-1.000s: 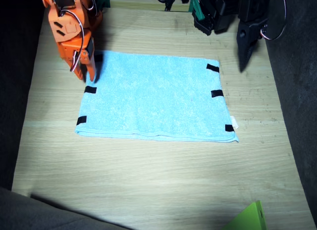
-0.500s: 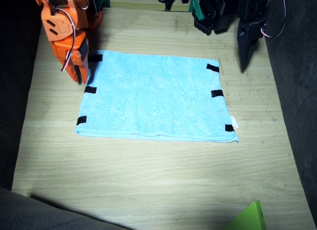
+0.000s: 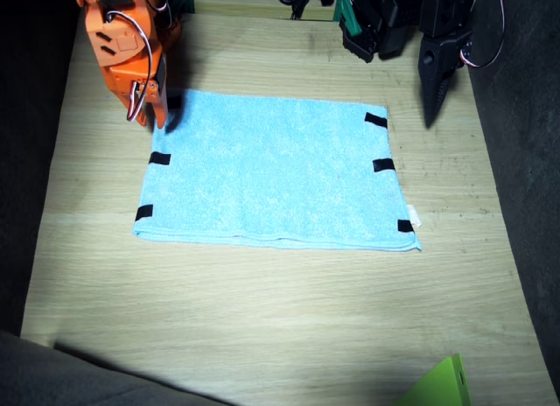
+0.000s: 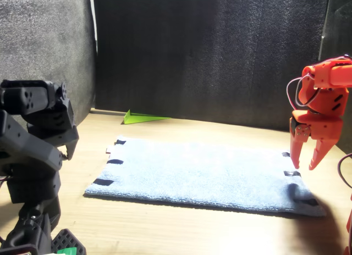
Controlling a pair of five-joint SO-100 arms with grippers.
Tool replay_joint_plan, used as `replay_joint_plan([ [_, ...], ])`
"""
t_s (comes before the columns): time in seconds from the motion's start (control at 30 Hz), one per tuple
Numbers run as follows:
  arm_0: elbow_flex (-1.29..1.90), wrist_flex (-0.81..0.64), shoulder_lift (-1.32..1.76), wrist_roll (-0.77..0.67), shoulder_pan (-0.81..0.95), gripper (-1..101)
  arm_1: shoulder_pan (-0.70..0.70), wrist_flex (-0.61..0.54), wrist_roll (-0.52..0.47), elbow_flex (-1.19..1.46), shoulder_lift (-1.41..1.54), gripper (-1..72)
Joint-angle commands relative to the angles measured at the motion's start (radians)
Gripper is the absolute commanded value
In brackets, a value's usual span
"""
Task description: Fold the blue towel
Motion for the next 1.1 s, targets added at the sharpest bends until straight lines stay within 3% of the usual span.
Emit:
replay_joint_plan([
  [0.0, 0.009, -0.002, 0.037, 0.011, 0.006, 2, 0.003, -0.029, 0.017, -0.012, -0.029, 15.7],
  [0.77, 0.012, -0.006, 0.038, 0.012, 0.005, 4, -0.086, -0.215, -0.029, 0.064, -0.132, 15.9],
  [1.07, 0.012, -0.006, 0.038, 0.012, 0.003, 4, -0.011, -0.242, -0.023, 0.092, -0.175, 14.7],
])
